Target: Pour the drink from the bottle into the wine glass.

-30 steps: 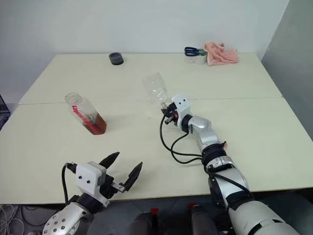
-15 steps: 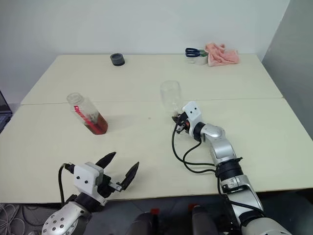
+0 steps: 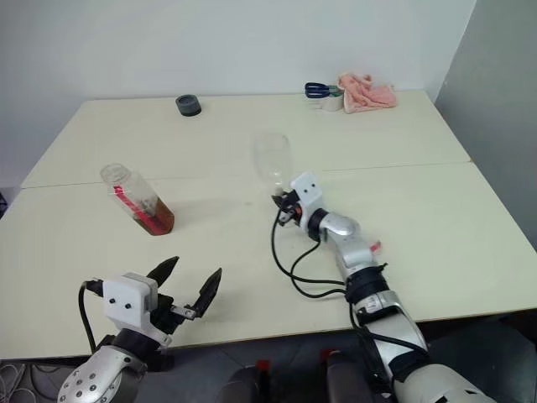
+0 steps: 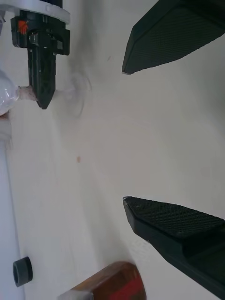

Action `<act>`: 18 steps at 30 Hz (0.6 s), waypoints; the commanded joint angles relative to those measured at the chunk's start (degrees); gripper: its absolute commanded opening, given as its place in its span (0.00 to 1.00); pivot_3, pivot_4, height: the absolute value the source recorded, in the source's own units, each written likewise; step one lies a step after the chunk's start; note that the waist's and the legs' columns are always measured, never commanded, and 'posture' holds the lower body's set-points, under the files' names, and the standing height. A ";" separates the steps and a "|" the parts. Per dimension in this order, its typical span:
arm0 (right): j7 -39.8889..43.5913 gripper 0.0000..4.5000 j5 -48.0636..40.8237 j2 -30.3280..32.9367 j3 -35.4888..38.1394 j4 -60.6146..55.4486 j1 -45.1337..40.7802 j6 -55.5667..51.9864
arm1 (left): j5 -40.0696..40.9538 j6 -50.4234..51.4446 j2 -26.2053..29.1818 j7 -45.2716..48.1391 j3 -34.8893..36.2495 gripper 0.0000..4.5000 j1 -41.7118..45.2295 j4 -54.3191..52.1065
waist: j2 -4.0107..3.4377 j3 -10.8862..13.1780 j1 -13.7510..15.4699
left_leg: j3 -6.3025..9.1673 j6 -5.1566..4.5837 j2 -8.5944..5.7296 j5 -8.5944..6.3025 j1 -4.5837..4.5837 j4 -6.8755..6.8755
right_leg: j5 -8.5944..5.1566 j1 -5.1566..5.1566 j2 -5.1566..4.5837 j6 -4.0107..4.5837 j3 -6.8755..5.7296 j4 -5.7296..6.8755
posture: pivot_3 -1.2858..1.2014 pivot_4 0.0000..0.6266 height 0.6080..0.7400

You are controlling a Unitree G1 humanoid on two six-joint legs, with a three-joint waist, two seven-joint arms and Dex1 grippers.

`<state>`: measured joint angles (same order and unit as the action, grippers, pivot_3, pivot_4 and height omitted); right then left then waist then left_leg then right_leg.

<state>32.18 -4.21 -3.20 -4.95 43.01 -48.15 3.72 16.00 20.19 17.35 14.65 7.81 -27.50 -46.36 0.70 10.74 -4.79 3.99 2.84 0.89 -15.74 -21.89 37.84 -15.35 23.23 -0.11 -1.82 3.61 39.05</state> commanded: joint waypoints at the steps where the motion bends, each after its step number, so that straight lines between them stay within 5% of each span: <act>1: -1.29 0.03 -1.38 -2.98 2.37 7.37 -5.65 8.88 | 1.20 1.17 0.21 -0.65 2.39 1.00 0.99 -2.67 | 0.01 0.00 0.00 | 0.00 0.00 0.00 0.00 0.00 -0.01 | 0.00 0.00 0.00 0.00 0.00 0.00 | 0.52 0.24 1.00; 8: -4.59 0.03 1.13 -5.06 3.01 22.28 -12.38 15.12 | 0.75 2.01 0.31 -1.06 2.98 1.00 2.40 -2.77 | 0.06 -0.03 0.21 | 0.00 0.00 -0.07 0.00 -0.03 0.00 | 0.01 -0.01 -0.09 0.02 0.01 -0.02 | 0.52 0.24 1.00; 18: -6.81 0.03 2.12 -5.64 4.38 27.23 -13.27 17.45 | 0.55 1.88 0.54 -0.91 3.20 1.00 3.65 -2.06 | 0.06 -0.02 0.04 | 0.02 0.00 -0.03 0.00 -0.03 -0.01 | 0.01 0.01 -0.06 0.02 0.00 0.00 | 0.52 0.24 1.00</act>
<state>25.82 -1.99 -8.01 -1.39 70.39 -59.66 19.17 16.64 22.39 17.64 13.95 9.90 -23.99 -46.73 0.76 10.72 -4.75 4.01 2.84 0.86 -15.74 -21.91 37.84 -15.34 23.23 -0.17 -1.79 3.61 39.04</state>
